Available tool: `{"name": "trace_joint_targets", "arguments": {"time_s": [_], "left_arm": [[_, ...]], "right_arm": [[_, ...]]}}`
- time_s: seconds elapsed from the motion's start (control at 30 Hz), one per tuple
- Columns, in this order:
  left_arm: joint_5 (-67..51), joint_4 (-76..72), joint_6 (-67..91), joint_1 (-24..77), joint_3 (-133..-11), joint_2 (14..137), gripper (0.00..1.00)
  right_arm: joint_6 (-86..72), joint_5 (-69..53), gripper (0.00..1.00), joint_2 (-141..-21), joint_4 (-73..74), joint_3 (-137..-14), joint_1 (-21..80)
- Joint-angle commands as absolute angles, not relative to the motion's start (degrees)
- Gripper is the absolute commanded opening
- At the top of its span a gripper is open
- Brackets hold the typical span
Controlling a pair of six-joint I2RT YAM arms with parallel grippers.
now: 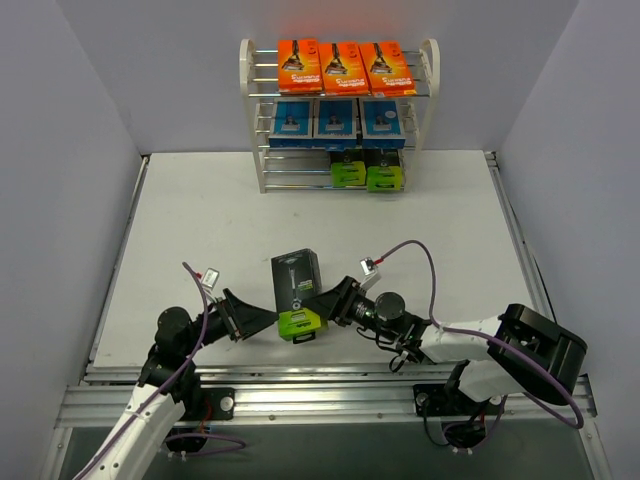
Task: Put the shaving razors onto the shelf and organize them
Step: Pass the shaving razor from the right arm to the left
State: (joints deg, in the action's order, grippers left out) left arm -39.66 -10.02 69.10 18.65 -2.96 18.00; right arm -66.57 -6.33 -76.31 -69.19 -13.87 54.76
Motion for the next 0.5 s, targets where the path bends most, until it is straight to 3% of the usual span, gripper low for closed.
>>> {"name": "trace_joint_targets", "arguments": {"time_s": [0.0,0.47], "left_arm": [[-41.31,-13.27,71.45,18.72,-2.11,17.58,0.94],[-42.37,-14.40,73.83,19.25,-1.76,19.42,0.94]], "right_arm": [[-67.32,-5.27,0.06,-75.06,-91.23,-16.08,54.23],[-65.39,-4.13,0.05,-74.18,-88.94,-21.52,54.14]]}}
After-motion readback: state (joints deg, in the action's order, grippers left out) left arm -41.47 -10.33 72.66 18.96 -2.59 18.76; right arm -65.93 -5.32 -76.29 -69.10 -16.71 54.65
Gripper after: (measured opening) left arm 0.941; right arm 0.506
